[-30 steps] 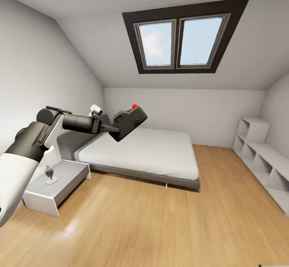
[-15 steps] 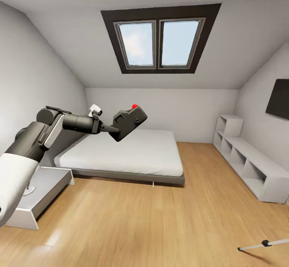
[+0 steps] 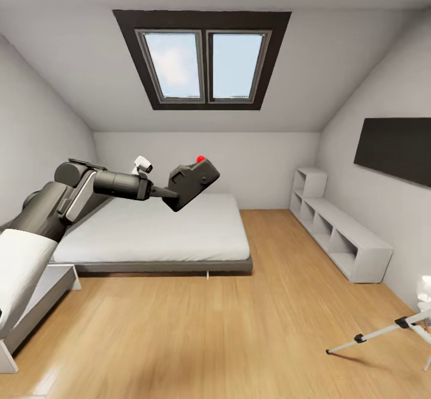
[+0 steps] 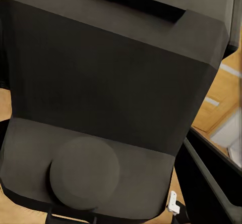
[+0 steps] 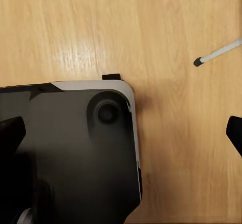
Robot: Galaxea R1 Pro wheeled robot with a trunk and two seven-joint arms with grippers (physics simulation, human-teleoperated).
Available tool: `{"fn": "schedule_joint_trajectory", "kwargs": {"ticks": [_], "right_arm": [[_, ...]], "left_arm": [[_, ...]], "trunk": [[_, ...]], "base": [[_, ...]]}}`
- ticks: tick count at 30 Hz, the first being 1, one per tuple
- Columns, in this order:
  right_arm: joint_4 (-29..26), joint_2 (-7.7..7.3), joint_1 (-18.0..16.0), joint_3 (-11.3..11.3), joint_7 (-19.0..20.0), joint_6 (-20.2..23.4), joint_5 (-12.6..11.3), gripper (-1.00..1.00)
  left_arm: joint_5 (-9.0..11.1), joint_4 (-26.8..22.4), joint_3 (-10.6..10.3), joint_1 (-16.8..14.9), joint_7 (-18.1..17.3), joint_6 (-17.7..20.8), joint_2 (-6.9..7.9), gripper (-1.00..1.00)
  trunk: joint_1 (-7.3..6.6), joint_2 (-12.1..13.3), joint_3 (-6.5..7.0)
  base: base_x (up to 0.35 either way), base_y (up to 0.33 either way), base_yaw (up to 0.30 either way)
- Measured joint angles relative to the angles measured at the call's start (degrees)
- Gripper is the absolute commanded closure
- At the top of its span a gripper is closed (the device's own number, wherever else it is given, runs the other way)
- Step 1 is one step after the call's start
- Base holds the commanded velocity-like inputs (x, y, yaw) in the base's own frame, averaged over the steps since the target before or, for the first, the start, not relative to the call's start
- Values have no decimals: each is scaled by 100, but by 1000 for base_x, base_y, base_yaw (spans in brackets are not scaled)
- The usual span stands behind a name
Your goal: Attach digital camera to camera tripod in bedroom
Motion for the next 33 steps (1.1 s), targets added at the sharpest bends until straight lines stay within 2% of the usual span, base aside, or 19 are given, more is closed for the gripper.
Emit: {"fn": "schedule_joint_trajectory", "kwargs": {"ticks": [16,33], "right_arm": [[3,0,0,0,1,0,0,-100],[3,0,-1,0,2,1,0,-100]], "left_arm": [[0,4,-2,0,0,0,0,100],[0,4,-2,-1,0,0,-1,100]], "trunk": [[0,0,0],[0,0,0]], "base": [[0,15,-291],[0,187,-291]]}}
